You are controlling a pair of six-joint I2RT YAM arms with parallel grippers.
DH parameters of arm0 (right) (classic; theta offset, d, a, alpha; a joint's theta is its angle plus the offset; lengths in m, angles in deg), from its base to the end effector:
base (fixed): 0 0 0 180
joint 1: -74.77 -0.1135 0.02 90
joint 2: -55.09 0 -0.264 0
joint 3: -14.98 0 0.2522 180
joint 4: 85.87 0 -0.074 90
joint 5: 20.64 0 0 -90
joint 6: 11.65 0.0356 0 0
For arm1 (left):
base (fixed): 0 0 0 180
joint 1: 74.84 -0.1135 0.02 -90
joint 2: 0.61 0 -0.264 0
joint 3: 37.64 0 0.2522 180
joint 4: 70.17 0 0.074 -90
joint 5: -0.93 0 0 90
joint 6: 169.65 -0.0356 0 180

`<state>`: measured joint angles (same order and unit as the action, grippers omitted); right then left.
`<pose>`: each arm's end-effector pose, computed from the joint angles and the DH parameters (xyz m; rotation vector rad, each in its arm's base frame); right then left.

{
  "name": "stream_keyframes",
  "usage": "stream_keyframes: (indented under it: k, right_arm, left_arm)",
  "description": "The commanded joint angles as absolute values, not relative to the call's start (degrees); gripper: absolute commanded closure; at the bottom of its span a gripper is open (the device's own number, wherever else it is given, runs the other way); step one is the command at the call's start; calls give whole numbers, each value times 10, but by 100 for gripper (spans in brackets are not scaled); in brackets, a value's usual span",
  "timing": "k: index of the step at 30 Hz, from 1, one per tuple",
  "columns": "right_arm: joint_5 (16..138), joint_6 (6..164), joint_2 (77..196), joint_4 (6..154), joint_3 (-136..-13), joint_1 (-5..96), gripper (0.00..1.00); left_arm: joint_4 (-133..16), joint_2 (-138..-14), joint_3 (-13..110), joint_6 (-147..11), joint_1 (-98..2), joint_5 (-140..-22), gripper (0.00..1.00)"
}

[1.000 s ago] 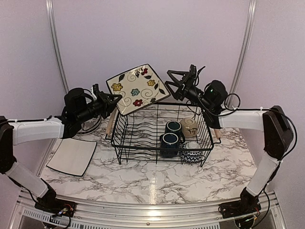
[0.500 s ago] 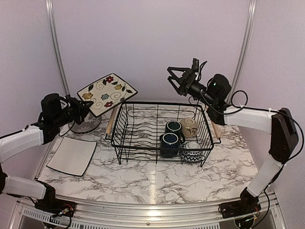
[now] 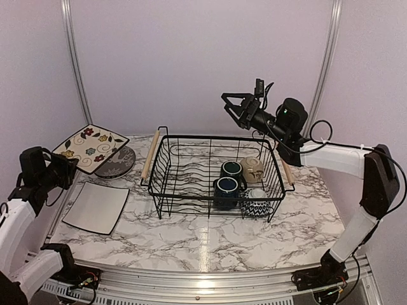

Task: Unload the mixed dishes from the dish rack
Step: Pass from the right arm to the left, then place the plate on the plate.

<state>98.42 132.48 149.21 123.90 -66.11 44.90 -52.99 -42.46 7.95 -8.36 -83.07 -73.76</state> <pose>0.3255 0.2069 0.3502 -0.1844 1.4827 1.5415 0.1799 0.0165 0.2809 -1.0645 1.5959 -1.0058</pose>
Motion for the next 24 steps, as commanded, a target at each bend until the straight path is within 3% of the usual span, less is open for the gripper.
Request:
stream_keyframes:
  k: [1, 11, 24]
  right_arm:
    - [989, 1307, 1471, 1228, -663, 454, 5]
    - [985, 1299, 1465, 1231, -649, 456, 5]
    - [986, 1302, 1462, 1235, -644, 456, 5]
  left_arm:
    - [-515, -351, 73, -131, -832, -759, 100]
    - [-359, -266, 30, -124, -832, -822, 100]
    - [-383, -235, -34, -83, -831, -829, 100]
